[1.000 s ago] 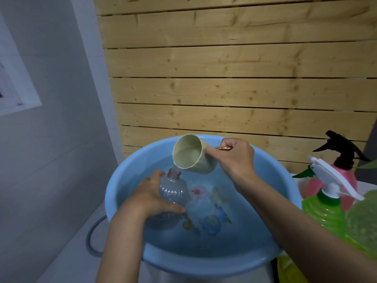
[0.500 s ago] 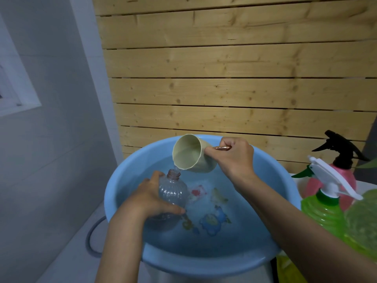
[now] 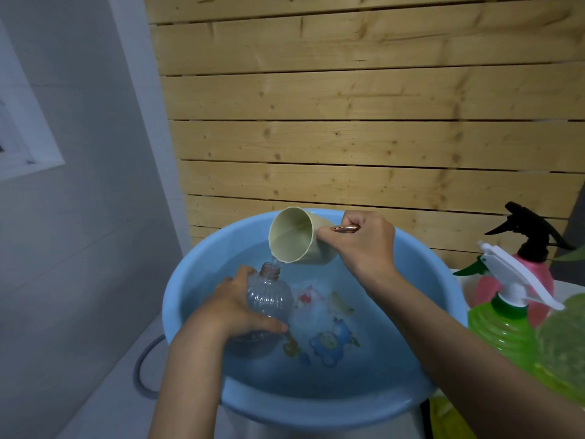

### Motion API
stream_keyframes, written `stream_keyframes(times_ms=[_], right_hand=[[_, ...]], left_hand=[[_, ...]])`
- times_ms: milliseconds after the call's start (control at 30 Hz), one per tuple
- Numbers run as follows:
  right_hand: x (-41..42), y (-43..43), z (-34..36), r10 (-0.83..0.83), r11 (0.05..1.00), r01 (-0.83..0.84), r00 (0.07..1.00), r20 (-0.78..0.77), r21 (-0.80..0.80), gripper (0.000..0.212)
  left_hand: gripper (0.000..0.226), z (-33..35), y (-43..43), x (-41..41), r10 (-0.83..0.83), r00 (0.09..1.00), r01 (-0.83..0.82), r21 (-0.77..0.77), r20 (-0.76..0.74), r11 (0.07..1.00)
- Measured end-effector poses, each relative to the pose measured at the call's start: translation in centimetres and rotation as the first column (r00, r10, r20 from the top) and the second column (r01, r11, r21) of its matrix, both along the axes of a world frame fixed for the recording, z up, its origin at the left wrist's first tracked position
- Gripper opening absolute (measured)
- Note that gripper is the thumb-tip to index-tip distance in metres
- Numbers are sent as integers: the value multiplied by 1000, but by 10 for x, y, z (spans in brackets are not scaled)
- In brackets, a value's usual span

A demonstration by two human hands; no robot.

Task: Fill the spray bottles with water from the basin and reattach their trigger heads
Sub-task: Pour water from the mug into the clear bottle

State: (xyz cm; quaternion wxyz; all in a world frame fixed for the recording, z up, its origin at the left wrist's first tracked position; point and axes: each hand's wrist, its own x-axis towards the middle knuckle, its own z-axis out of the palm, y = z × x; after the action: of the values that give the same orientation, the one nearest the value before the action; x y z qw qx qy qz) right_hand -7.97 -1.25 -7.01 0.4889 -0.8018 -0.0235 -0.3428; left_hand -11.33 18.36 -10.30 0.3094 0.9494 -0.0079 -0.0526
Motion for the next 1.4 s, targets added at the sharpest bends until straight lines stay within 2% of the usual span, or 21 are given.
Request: stream_keyframes(times_ms=[367,500,667,1100,1400], right_hand=[[-1,1,1,-1,1000,1,1000,30,-14,43],[-1,1,1,5,1000,-4,999,43,-24,46],[-1,1,0,20,999,-17,997,68,-40,45],[0,2,-2,53,991,-36,990,132,-132,44],[2,2,-2,59,989,-33,982,177,-147,51]], left_hand=[[96,0,0,0,0,1000,0,-5,-13,1000],[106,2,-1,-1,8,999,-8,9,-31,1000],[95,1,1,-1,3,1000,-3,-12,-21,1000],[94,4,-1,-3,-7,1000,7,8,-21,1000],[93,4,-1,-4,-2,1000,2,5,-29,1000]])
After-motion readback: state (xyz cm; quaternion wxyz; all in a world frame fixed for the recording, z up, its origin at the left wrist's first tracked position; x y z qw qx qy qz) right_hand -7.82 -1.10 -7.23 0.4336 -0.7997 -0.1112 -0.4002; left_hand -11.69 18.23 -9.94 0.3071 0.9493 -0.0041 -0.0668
